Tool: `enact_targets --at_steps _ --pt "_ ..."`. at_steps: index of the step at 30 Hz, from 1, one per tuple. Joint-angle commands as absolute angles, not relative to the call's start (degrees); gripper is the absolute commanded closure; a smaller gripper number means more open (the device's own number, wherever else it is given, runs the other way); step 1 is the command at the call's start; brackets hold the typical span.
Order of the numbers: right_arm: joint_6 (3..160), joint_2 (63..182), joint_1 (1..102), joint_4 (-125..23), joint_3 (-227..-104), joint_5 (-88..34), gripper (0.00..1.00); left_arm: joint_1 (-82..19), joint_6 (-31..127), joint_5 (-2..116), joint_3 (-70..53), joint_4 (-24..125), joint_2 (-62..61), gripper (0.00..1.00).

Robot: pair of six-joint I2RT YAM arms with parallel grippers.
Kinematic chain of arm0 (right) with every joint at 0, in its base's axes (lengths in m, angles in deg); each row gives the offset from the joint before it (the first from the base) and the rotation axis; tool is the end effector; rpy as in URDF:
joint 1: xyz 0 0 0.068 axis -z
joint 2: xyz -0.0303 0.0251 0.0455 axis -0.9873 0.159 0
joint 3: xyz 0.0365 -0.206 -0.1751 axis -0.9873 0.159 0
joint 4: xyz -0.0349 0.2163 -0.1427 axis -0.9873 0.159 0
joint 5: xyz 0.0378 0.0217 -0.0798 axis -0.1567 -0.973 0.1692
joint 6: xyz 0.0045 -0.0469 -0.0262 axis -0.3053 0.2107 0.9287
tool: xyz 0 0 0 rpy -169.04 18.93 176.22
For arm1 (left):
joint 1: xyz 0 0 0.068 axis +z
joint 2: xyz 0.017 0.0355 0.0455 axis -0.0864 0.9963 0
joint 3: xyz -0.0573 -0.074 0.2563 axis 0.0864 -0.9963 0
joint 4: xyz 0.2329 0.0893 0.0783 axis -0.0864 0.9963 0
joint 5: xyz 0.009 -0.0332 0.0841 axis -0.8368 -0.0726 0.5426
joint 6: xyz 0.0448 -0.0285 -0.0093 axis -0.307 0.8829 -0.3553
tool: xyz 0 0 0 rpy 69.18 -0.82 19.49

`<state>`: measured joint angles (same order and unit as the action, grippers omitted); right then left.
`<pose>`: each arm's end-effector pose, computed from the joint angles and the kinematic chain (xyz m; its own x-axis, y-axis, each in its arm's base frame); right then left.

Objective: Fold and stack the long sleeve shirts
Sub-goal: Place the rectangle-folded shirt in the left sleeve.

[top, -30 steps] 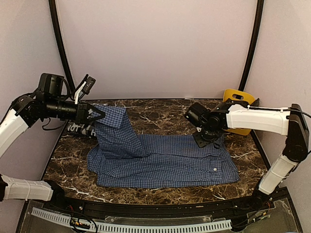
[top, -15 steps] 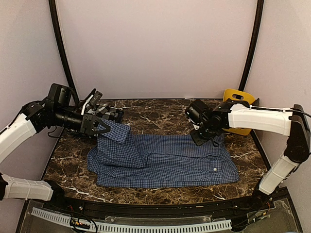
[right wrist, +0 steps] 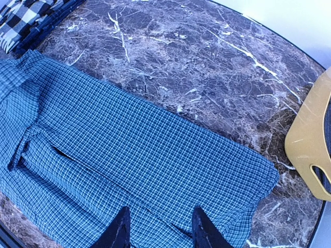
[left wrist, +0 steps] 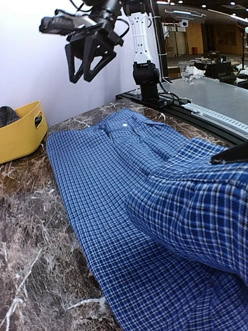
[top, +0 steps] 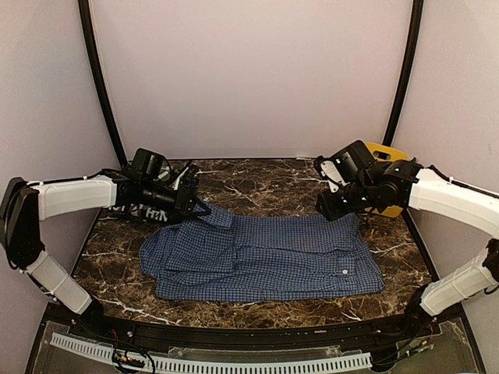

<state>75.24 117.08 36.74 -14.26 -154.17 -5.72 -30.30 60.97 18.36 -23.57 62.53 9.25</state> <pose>0.2055 0.1875 0.2996 -0.6488 -0.3269 -0.6872 -0.4276 0.9036 -0.0261 0.2780 -0.1602 0.2517 -0.8456 0.0841 -0.5272 0.5038 0.4525 -0.7358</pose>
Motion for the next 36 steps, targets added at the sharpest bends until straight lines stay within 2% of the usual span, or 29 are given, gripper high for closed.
enact_targets --at_steps 1,8,11,14,18,22,24,26,32,36 --pt "76.67 118.21 36.82 -17.77 -152.83 -9.06 0.62 -30.58 64.44 14.75 -20.03 54.41 16.76 0.99" --pt "78.42 120.97 36.42 -25.59 -152.11 -19.01 0.62 -30.62 66.86 14.31 -16.07 49.55 26.13 0.92" --pt "79.31 122.88 34.71 -29.92 -152.29 -23.41 0.60 -30.62 67.34 13.89 -14.72 48.80 29.22 0.84" --pt "80.93 126.63 32.76 -32.42 -154.41 -24.78 0.59 -30.62 66.36 15.46 -14.05 48.80 29.62 0.72" --pt "83.96 133.41 30.87 -35.33 -158.56 -25.55 0.57 -30.62 63.72 20.27 -14.29 49.79 25.78 0.54" --pt "86.01 140.23 29.87 -38.67 -163.79 -26.32 0.52 -30.54 60.05 27.99 -14.47 55.50 20.93 0.44" --pt "87.17 144.01 29.71 -39.42 -166.94 -26.39 0.40 -30.53 58.94 30.11 -15.61 57.94 18.55 0.41" --pt "87.78 147.61 29.65 -39.75 -170.44 -27.05 0.35 -30.53 58.65 31.82 -17.53 58.49 15.94 0.38" --pt "90.66 160.19 29.88 -37.61 -184.85 -26.81 0.32 -30.47 57.66 39.08 -22.55 59.69 6.42 0.31" --pt "86.54 167.58 30.75 -37.06 -193.63 -27.66 0.32 -30.40 57.42 42.62 -25.23 59.77 2.04 0.29"
